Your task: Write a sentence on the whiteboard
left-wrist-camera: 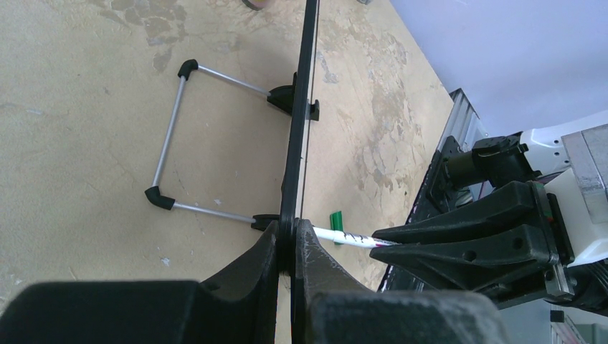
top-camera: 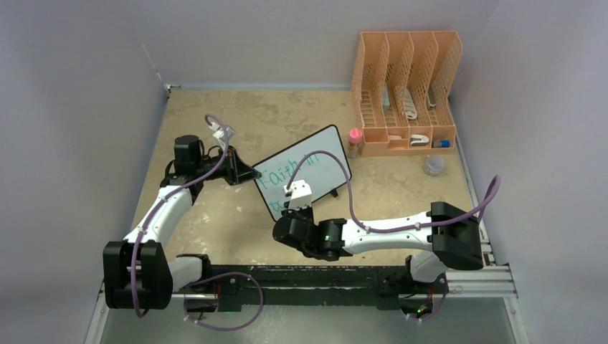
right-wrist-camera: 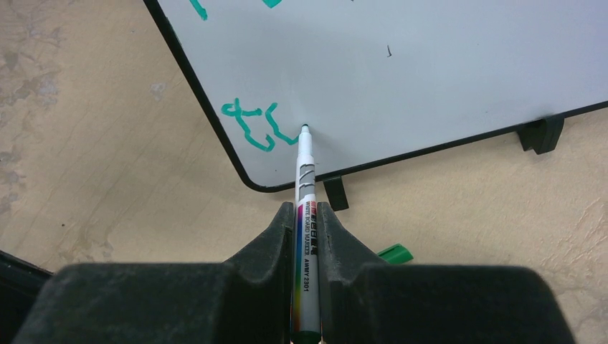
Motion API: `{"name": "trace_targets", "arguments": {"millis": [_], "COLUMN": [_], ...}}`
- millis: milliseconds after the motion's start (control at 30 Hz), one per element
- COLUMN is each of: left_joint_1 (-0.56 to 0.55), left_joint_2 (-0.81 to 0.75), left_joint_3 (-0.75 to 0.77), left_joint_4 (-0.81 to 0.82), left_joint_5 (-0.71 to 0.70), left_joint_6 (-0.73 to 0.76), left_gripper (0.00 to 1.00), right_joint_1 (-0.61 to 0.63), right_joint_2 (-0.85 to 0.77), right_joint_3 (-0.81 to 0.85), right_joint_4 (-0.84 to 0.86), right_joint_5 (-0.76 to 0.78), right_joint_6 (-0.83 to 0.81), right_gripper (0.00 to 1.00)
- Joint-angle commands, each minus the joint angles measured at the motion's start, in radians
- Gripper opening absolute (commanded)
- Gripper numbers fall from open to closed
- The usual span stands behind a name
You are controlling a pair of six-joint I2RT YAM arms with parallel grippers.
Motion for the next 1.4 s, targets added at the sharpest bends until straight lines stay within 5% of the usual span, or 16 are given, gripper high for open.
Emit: {"name": "trace_targets", "arguments": {"millis": [0,1367], "left_joint_1": [-0.014,-0.014], "left_joint_2": [0.015,0.009], "left_joint_3": [0.014,0.016], "left_joint_4": [-0.028,-0.031], "left_joint_5": [-0.028,-0.036], "left_joint_6": [0.028,0.030], "left_gripper": [0.00,0.00], "right_joint_1": [-0.018,-0.018], "right_joint_2": [0.003,-0.017], "right_joint_3": [0.039,0.014], "right_joint_4": [0.055,0.136], "right_joint_5": [0.066,-0.015], "right_joint_6": [-0.015,-0.083], "right_gripper": [0.00,0.00]}}
